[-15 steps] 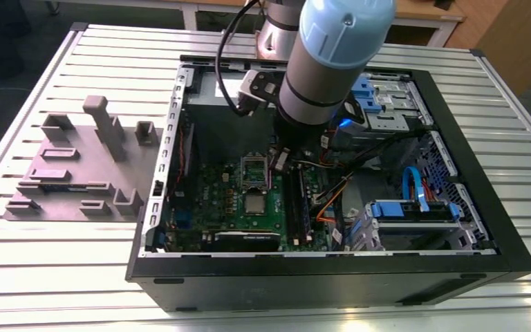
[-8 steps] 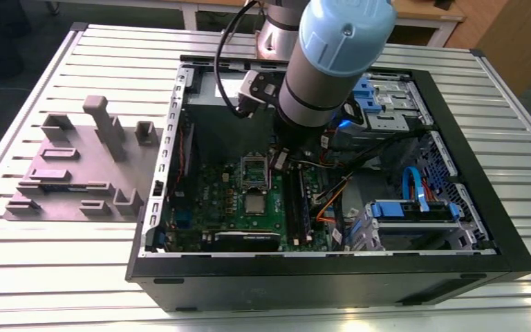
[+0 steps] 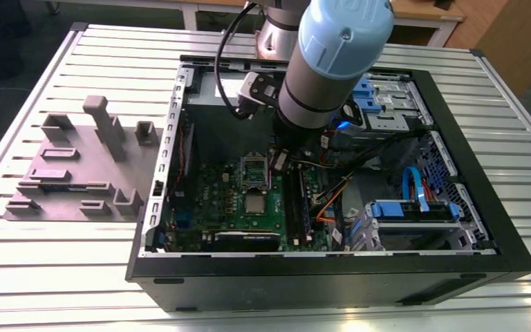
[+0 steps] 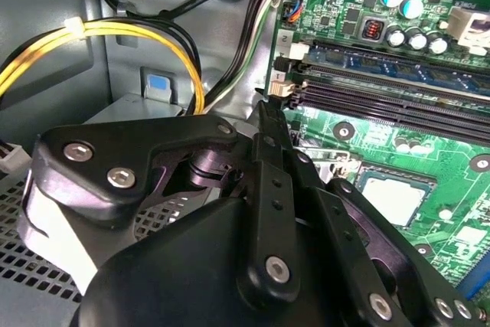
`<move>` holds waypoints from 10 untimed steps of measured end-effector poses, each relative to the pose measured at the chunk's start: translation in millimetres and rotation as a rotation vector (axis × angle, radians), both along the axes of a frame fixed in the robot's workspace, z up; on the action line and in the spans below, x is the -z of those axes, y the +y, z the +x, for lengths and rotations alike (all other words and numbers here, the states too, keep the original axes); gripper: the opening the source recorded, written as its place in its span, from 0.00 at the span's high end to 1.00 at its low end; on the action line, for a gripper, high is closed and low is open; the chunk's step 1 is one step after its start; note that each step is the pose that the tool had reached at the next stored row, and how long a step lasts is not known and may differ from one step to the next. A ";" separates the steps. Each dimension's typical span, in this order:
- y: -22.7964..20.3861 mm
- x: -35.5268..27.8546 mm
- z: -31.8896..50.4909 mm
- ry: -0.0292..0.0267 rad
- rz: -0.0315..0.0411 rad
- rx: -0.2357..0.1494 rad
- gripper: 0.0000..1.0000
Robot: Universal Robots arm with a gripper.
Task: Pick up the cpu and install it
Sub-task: 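Close the cpu cover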
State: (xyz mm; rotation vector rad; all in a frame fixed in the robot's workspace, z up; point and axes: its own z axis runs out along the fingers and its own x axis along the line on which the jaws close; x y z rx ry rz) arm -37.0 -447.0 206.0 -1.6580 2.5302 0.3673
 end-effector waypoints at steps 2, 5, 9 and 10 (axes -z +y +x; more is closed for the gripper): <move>0.4 0.8 0.0 0.0000 0.0001 0.000 0.90; 0.9 1.5 -0.3 0.0000 0.0009 0.000 0.90; 2.0 2.4 -0.5 -0.0001 0.0022 0.000 0.90; 2.6 2.6 -0.5 0.0000 0.0021 0.000 0.90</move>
